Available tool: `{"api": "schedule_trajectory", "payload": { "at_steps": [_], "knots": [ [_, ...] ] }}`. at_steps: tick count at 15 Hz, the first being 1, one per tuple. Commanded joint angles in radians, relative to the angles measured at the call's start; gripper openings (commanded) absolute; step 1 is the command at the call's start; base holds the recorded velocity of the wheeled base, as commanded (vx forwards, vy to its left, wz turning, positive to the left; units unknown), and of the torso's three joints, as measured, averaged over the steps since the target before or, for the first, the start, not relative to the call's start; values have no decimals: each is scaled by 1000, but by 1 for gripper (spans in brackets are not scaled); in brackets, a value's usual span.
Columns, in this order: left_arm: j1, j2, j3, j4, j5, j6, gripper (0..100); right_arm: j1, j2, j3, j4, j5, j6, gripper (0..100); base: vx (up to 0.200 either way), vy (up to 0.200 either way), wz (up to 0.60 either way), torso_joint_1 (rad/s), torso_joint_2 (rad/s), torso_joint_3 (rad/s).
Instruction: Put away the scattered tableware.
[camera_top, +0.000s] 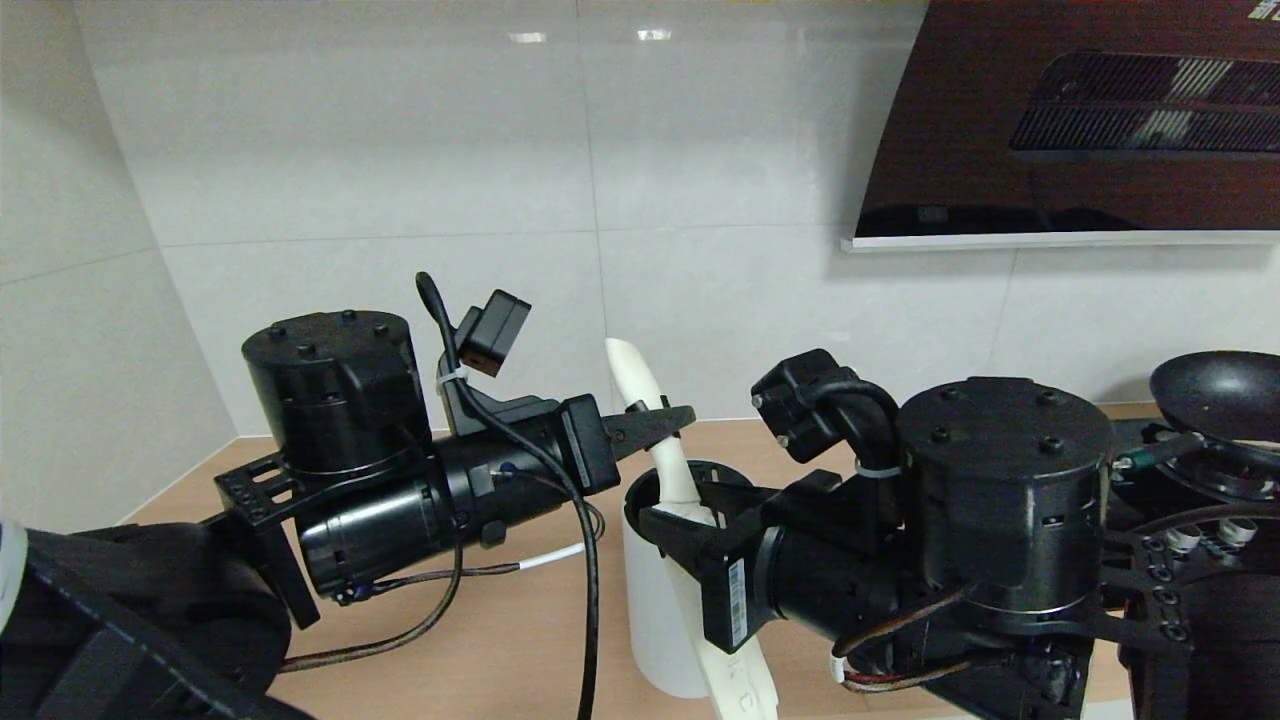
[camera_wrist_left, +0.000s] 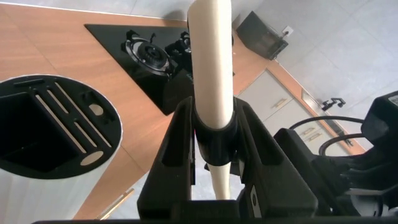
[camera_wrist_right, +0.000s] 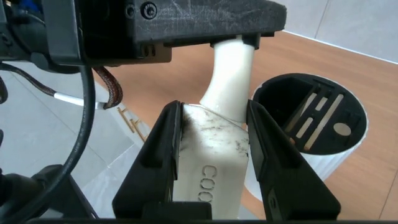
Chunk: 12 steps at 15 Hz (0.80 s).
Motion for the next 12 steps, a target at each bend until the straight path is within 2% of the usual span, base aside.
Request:
{"api": "schedule_trajectory", "payload": {
  "at_steps": [1,3,5,8,10,11,12],
  "knots": [
    [0,-2,-1,0,2,0,0,-2,1,-4,-2,-1,1,100,0,0,0,0,0,0],
    [-2,-4,-1,0,2,0,0,-2,1,-1,-9,-1,1,100,0,0,0,0,0,0],
    [-3,-8,-9,0,31,1,0,-2,-2,0,-13,-1,1,100,0,0,0,0,0,0],
    [-11,1,-41,3,108,3,0,-18,-17,11,-13,-2,-9,100,0,0,0,0,0,0],
    [-9,-10,-104,33,194,9,0,-62,-71,12,-5,7,-12,100,0,0,0,0,0,0],
    [-9,-19,-138,71,243,32,0,-81,-97,11,-1,10,-12,100,0,0,0,0,0,0],
    [-9,-28,-184,131,327,81,0,-102,-120,9,1,12,-13,100,0,0,0,0,0,0]
  ]
}}
